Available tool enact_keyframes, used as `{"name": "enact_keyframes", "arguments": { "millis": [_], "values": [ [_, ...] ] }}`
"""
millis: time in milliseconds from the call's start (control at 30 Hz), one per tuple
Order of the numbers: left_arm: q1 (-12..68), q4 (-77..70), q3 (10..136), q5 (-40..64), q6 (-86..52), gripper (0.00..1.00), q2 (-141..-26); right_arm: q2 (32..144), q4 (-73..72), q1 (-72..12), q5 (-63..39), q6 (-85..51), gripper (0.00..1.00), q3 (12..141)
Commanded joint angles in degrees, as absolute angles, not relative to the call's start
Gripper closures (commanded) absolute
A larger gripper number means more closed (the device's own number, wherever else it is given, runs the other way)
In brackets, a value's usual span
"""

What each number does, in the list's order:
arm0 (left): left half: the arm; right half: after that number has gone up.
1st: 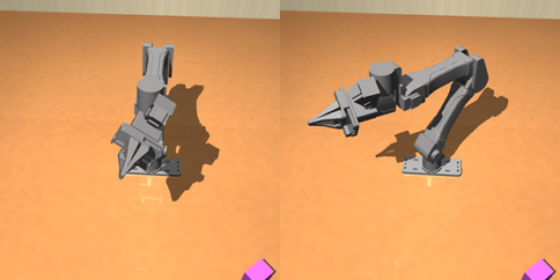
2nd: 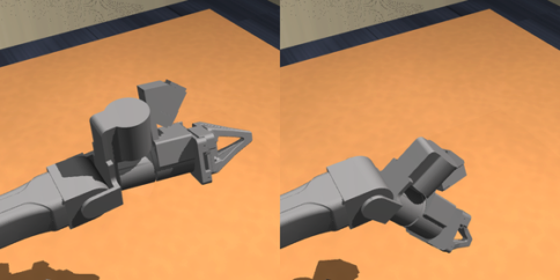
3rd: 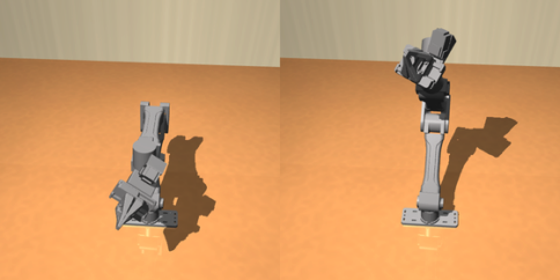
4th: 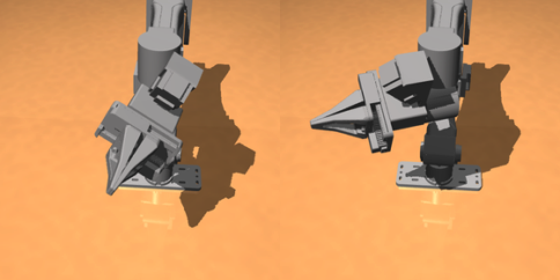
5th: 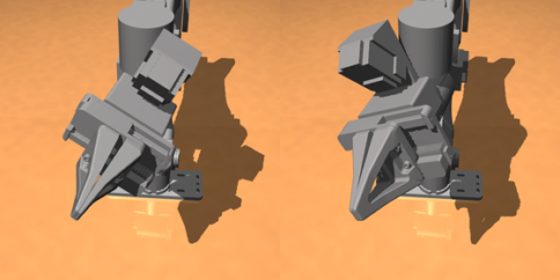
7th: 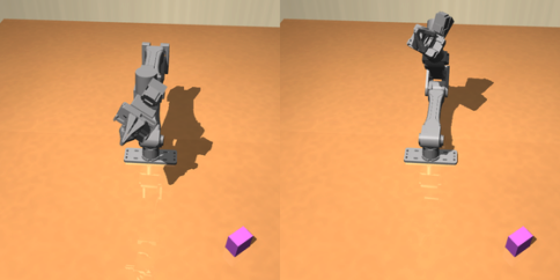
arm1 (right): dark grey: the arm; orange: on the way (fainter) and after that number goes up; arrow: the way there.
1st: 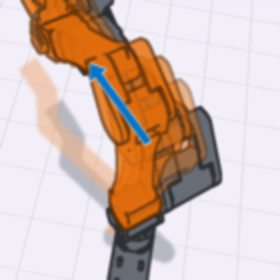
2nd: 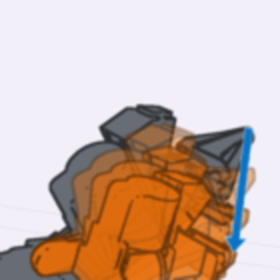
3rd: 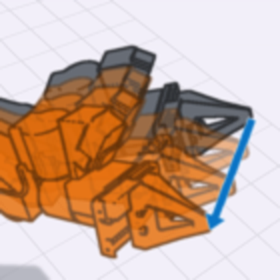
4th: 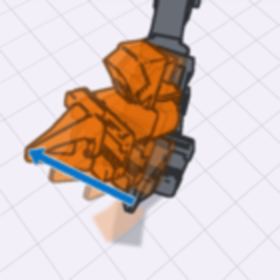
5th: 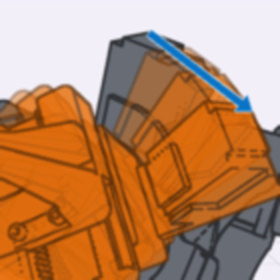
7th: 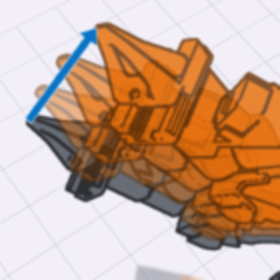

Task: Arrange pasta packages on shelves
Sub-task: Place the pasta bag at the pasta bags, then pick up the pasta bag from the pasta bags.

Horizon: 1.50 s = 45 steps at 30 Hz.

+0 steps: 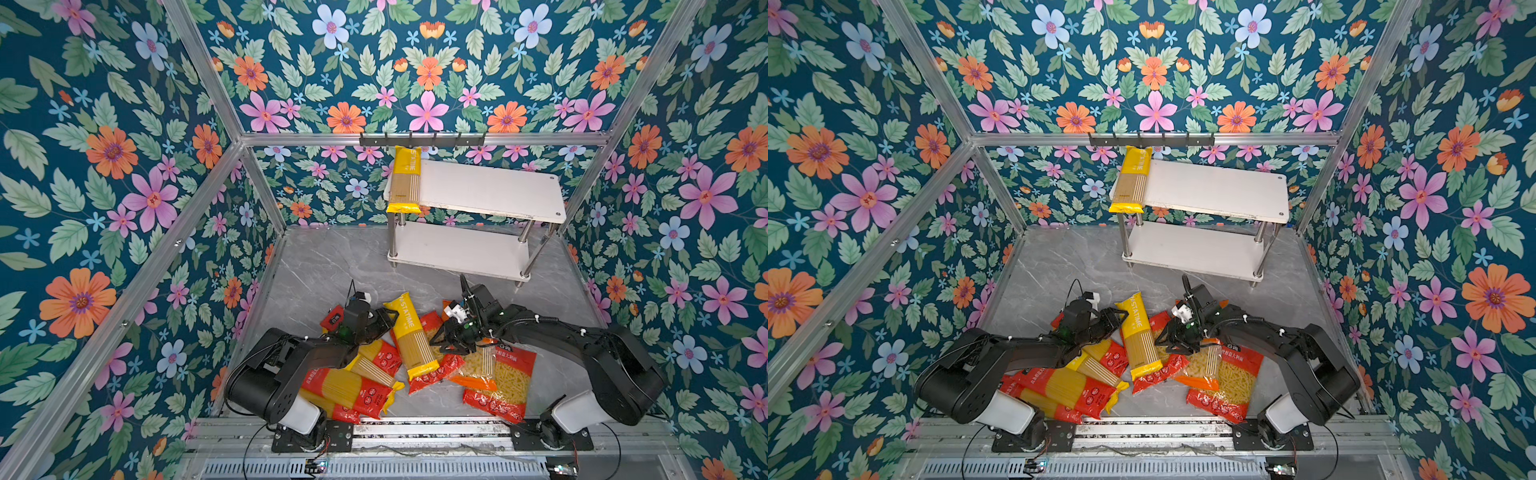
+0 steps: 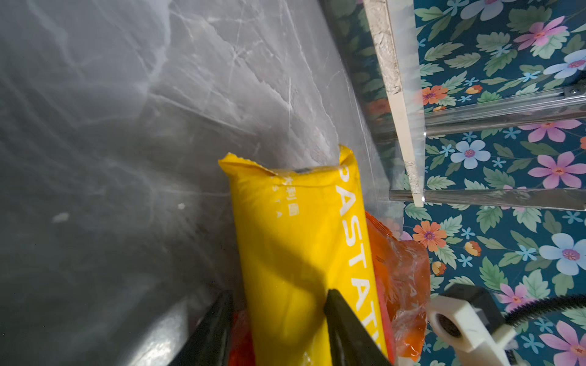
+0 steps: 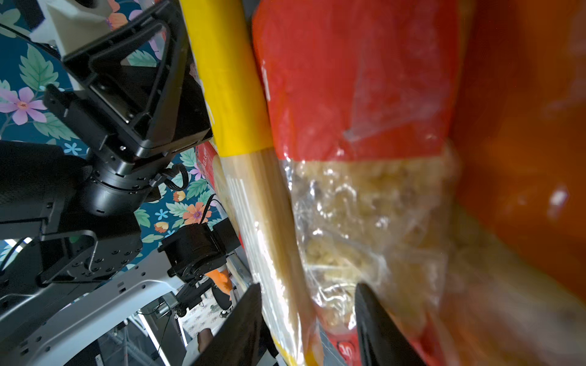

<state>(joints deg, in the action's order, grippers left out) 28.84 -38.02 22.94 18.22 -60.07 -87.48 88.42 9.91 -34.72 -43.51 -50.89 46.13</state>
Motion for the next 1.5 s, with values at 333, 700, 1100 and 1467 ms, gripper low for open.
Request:
{"name": "enact_keyframes", "arguments": {
  "millis": [333, 700, 1100, 1467],
  "values": [
    [31.63, -42.98, 21.01, 18.69, -63.98, 0.70, -87.66, 94.31, -3.69, -39.70, -43.40, -59.37, 0.52, 48.16],
    [32.17, -40.23, 19.62, 17.80, -64.25, 0.70, -85.17, 84.48, 19.53, -39.76, -26.67, -51.07, 0.50, 55.72],
    [32.48, -41.26, 17.41, 17.35, -64.86, 0.70, -85.41, 99.48, 8.79, -41.73, -31.48, -53.99, 0.50, 59.17],
    [33.57, -43.14, 16.76, 17.52, -66.28, 0.74, -85.25, 104.15, -12.10, -42.29, -40.48, -61.48, 0.64, 54.60]
  ]
}}
